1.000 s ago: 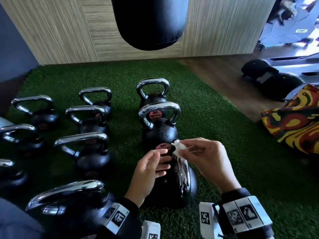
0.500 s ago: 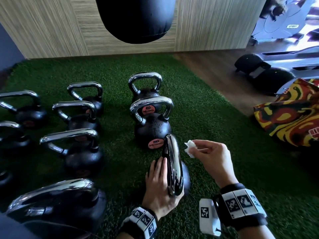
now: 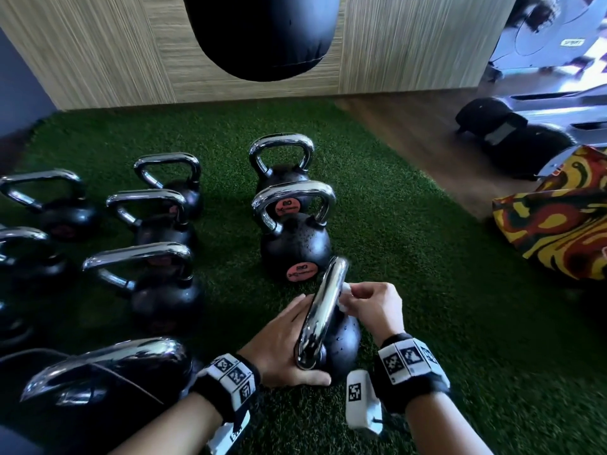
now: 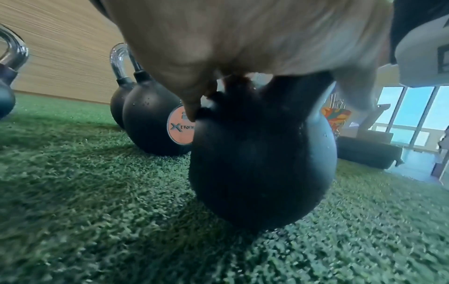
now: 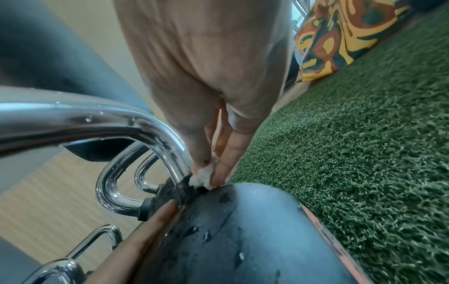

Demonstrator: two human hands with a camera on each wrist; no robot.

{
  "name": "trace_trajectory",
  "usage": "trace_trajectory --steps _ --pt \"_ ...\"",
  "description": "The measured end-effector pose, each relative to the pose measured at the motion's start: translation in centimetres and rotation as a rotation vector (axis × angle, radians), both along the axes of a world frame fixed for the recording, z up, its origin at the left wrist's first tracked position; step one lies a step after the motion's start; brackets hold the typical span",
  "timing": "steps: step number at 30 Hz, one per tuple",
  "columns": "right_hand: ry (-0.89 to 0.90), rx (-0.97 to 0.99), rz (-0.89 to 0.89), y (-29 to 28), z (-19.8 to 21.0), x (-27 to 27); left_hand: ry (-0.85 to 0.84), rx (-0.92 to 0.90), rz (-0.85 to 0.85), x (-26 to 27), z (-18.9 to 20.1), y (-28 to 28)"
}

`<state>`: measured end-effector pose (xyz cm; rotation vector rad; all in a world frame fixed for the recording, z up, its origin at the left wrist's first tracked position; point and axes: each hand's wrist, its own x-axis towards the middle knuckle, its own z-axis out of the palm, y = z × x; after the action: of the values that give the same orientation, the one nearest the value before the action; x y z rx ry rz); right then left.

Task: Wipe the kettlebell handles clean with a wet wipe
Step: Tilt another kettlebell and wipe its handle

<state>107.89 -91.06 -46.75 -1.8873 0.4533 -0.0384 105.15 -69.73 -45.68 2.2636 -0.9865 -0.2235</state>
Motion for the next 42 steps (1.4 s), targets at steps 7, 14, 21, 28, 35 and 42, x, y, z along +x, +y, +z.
trace_trajectory --steps 7,14,21,28,35,42 --pt "-0.105 0.062 -0.063 0.2 -0.2 0.4 -0.187 0.034 -0.061 1.3 -1.0 0.7" --pt "-0.067 0.232 -0.094 0.2 -1.1 1.0 -0.081 0.035 0.033 0.7 -0.7 0.4" --pt "-0.21 0.181 -0.133 0.5 1.4 0.7 -0.147 0.03 0.02 0.6 -1.7 0.7" --pt "-0.405 -0.048 -0.001 -0.1 4.0 -1.3 -0.018 0.001 0.075 0.9 -1.9 0.0" --pt "-0.456 0.001 0.108 -1.2 4.8 -1.0 -0.005 0.061 0.076 3.2 -2.6 -1.0" --pt "-0.355 0.304 0.15 -0.7 5.9 -2.6 0.095 0.029 0.087 5.5 -4.6 -1.4"
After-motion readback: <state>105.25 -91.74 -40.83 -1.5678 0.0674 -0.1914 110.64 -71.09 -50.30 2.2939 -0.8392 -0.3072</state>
